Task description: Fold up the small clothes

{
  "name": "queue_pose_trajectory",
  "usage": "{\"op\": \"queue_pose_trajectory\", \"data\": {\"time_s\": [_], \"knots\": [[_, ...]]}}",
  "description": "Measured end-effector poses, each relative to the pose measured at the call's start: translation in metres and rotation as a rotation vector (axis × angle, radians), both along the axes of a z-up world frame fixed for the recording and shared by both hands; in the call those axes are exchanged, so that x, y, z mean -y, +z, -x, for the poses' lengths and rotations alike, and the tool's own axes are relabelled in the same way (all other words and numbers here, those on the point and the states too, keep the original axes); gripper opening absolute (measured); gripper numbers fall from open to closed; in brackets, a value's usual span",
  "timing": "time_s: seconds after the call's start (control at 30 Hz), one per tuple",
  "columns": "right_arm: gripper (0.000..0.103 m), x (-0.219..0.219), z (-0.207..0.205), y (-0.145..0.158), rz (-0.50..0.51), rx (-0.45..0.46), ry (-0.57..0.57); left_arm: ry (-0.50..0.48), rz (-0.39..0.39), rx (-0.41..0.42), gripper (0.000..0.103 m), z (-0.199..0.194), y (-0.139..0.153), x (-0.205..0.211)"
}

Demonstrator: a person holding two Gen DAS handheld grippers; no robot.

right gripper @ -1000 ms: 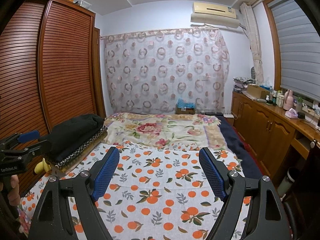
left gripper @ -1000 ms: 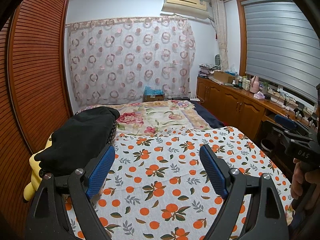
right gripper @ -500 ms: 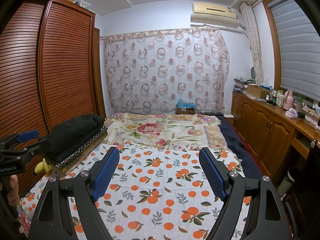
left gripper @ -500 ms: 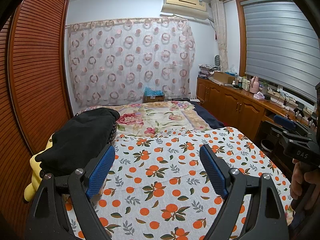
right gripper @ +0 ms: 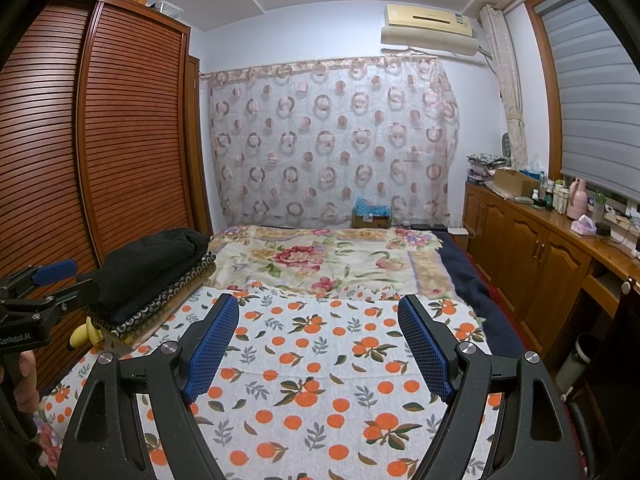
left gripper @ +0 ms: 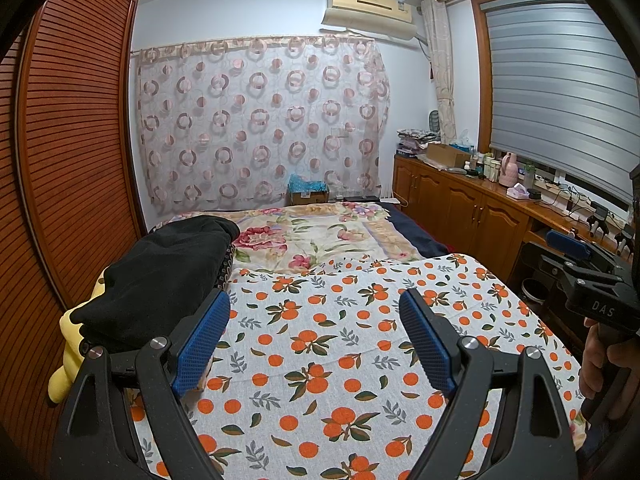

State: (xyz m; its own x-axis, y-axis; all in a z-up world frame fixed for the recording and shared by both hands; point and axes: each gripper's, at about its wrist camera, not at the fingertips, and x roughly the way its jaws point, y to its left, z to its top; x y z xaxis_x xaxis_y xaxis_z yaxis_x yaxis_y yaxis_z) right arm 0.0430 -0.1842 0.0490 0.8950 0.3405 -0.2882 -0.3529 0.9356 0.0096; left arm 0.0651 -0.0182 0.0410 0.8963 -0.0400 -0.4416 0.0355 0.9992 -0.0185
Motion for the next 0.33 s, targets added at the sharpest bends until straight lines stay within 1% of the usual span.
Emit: {"op": "queue_pose_trajectory", "data": {"time_s": [0.33], "knots": [[0.083, 0.0001, -0.0007, -0.0005, -0.001, -0.002, 0.0, 0.0, -0.002, 0.0, 0.087, 0.0003, -0.0012, 0.0001]]}}
